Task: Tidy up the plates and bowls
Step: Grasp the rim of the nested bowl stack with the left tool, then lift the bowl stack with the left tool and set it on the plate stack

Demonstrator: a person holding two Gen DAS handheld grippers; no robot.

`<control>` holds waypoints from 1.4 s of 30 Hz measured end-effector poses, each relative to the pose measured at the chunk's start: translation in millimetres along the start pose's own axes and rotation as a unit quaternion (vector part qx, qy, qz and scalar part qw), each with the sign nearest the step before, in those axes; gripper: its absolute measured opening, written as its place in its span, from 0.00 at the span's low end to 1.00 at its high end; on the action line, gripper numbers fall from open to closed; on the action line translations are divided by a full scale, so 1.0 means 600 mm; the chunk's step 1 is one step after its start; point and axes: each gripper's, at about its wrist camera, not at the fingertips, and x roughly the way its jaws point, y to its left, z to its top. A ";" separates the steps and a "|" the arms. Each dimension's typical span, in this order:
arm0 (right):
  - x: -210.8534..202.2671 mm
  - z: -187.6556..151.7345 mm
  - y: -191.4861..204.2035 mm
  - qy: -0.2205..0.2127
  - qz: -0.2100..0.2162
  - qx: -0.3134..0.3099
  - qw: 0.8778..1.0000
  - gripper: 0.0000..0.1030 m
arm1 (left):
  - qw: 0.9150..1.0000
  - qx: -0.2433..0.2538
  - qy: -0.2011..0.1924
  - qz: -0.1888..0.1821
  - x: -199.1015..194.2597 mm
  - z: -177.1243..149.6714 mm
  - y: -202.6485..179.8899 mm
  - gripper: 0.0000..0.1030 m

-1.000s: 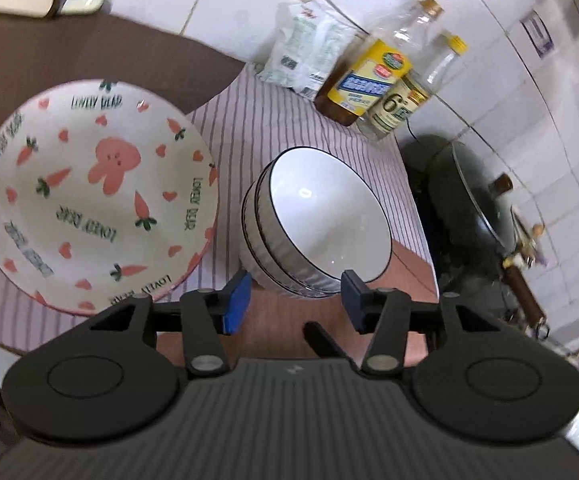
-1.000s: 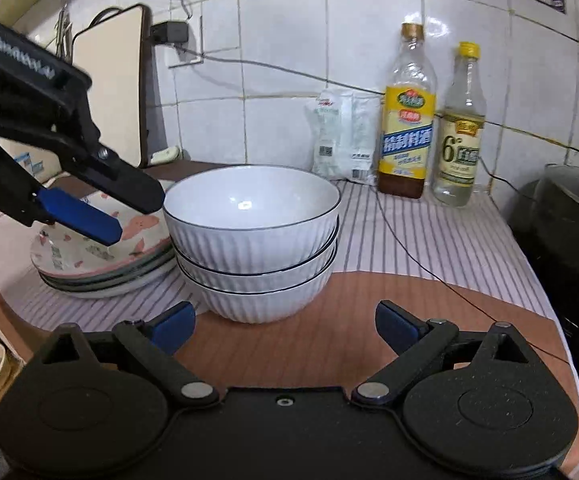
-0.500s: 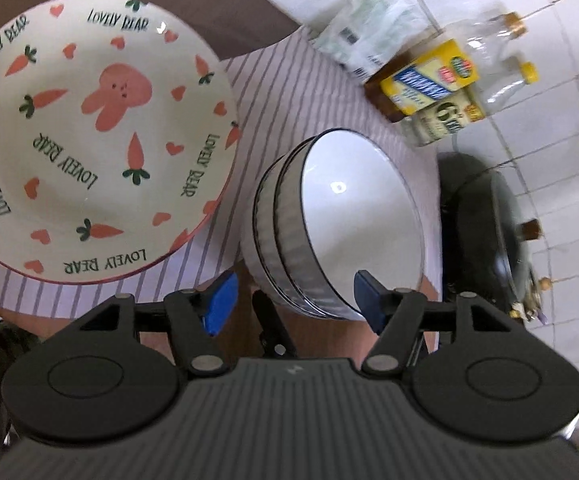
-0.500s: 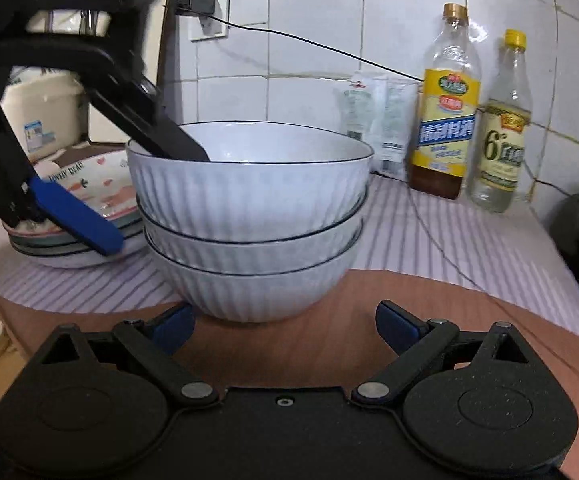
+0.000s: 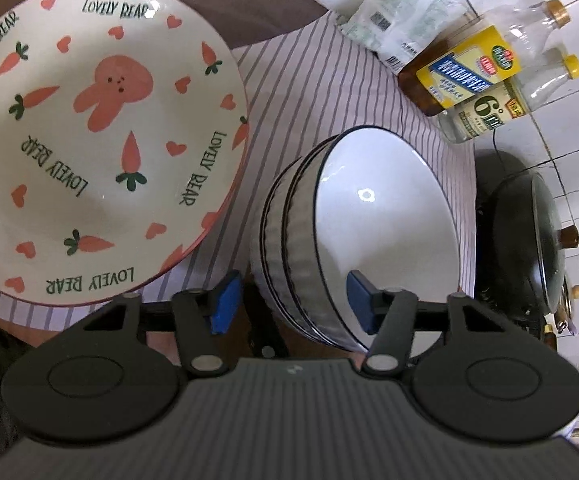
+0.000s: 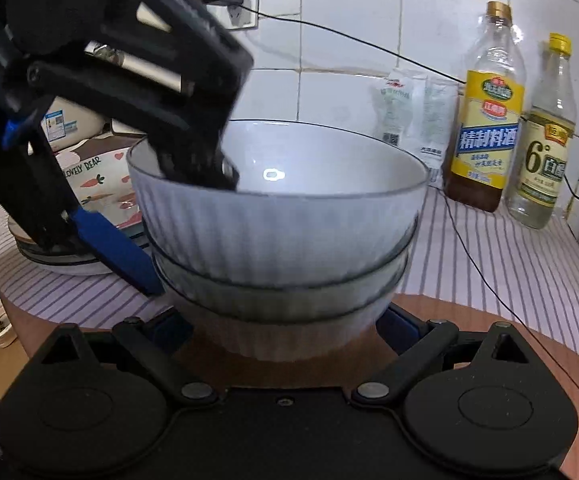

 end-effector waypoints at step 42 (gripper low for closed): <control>-0.035 0.027 0.019 -0.056 -0.046 0.016 0.997 0.96 | 0.991 0.124 -0.039 -0.010 -0.052 0.003 -0.038 0.46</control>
